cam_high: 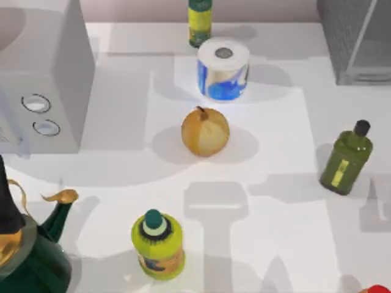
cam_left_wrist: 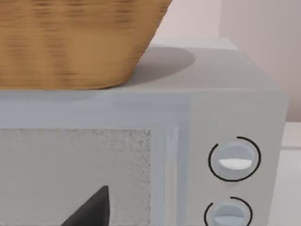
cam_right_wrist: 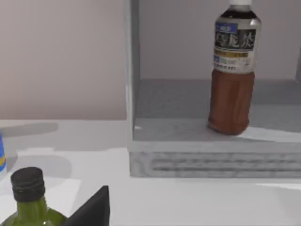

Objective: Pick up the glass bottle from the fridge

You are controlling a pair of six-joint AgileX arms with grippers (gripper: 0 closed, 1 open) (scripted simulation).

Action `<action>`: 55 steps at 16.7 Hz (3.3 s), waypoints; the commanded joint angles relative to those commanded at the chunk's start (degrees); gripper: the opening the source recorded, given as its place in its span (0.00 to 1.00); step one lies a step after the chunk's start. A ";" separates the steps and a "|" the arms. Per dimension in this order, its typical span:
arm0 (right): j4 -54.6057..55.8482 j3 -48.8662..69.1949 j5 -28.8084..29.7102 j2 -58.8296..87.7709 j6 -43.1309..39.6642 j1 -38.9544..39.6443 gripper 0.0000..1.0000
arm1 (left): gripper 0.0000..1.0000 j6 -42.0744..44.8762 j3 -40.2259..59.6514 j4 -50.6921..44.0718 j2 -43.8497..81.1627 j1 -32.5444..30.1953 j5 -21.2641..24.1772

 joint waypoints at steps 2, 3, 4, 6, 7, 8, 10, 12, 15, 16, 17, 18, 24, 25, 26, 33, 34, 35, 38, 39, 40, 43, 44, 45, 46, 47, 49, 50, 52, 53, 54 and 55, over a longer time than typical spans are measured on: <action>0.01 0.00 -0.01 0.01 0.00 0.00 1.00 | 1.00 0.00 0.00 0.00 0.00 0.00 0.00; 0.60 0.08 -0.24 0.59 0.00 -0.22 1.00 | 1.00 0.00 0.00 0.00 0.00 0.00 0.00; 1.80 0.26 -0.71 1.79 0.01 -0.67 1.00 | 1.00 0.00 0.00 0.00 0.00 0.00 0.00; 6.02 0.90 -2.23 5.99 0.02 -2.21 1.00 | 1.00 0.00 0.00 0.00 0.00 0.00 0.00; 9.04 1.34 -3.24 9.00 0.03 -3.26 1.00 | 1.00 0.00 0.00 0.00 0.00 0.00 0.00; 12.64 1.83 -4.39 12.62 0.05 -4.47 1.00 | 1.00 0.00 0.00 0.00 0.00 0.00 0.00; 21.27 2.88 -7.00 21.64 0.11 -7.24 1.00 | 1.00 0.00 0.00 0.00 0.00 0.00 0.00; 31.04 3.87 -9.94 32.74 0.23 -10.34 1.00 | 1.00 0.00 0.00 0.00 0.00 0.00 0.00; 46.17 5.16 -14.62 51.04 0.49 -15.26 1.00 | 1.00 0.00 0.00 0.00 0.00 0.00 0.00; 51.04 5.55 -16.18 57.02 0.59 -16.89 1.00 | 1.00 0.00 0.00 0.00 0.00 0.00 0.00; 55.71 5.95 -17.71 62.74 0.68 -18.49 1.00 | 1.00 0.00 0.00 0.00 0.00 0.00 0.00; 60.20 6.36 -19.20 68.11 0.76 -20.03 1.00 | 1.00 0.00 0.00 0.00 0.00 0.00 0.00; 83.44 9.14 -26.59 93.40 1.01 -27.63 1.00 | 1.00 0.00 0.00 0.00 0.00 0.00 0.00; 86.28 9.56 -27.46 96.41 1.02 -28.52 1.00 | 1.00 0.00 0.00 0.00 0.00 0.00 0.00; 88.65 9.92 -28.19 98.85 1.02 -29.27 1.00 | 1.00 0.00 0.00 0.00 0.00 0.00 0.00; 92.72 10.56 -29.45 102.75 1.03 -30.57 1.00 | 1.00 0.00 0.00 0.00 0.00 0.00 0.00; 92.57 10.33 -29.36 102.60 1.02 -30.33 1.00 | 1.00 0.00 0.00 0.00 0.00 0.00 0.00; 92.47 10.47 -29.29 102.70 1.02 -30.25 1.00 | 1.00 0.00 0.00 0.00 0.00 0.00 0.00; 90.10 14.36 -27.35 104.70 0.96 -28.38 1.00 | 1.00 0.00 0.00 0.00 0.00 0.00 0.00; 88.64 16.85 -26.18 105.76 0.94 -27.30 1.00 | 1.00 0.00 0.00 0.00 0.00 0.00 0.00; 86.86 19.90 -24.83 106.99 0.93 -26.04 1.00 | 1.00 0.00 0.00 0.00 0.00 0.00 0.00; 79.78 32.27 -19.92 111.42 0.97 -21.44 1.00 | 1.00 0.00 0.00 0.00 0.00 0.00 0.00; 77.17 36.72 -18.16 113.00 0.99 -19.79 1.00 | 1.00 0.00 0.00 0.00 0.00 0.00 0.00; 74.60 40.84 -16.43 114.45 1.00 -18.14 1.00 | 1.00 0.00 0.00 0.00 0.00 0.00 0.00; 72.17 44.47 -14.78 115.66 1.00 -16.55 1.00 | 1.00 0.00 0.00 0.00 0.00 0.00 0.00; 69.97 47.51 -13.26 116.62 0.99 -15.06 1.00 | 1.00 0.00 0.00 0.00 0.00 0.00 0.00; 66.55 51.80 -10.84 117.92 0.95 -12.72 1.00 | 1.00 0.00 0.00 0.00 0.00 0.00 0.00; 65.43 53.05 -10.06 118.29 0.93 -11.97 1.00 | 1.00 0.00 0.00 0.00 0.00 0.00 0.00; 64.77 53.76 -9.58 118.48 0.92 -11.51 1.00 | 1.00 0.00 0.00 0.00 0.00 0.00 0.00; 64.77 53.76 -9.58 118.48 0.92 -11.51 1.00 | 1.00 0.00 0.00 0.00 0.00 0.00 0.00; 64.77 53.76 -9.58 118.48 0.92 -11.51 1.00 | 1.00 0.00 0.00 0.00 0.00 0.00 0.00; 64.93 53.57 -9.73 118.15 0.93 -11.78 1.00 | 1.00 0.00 0.00 0.00 0.00 0.00 0.00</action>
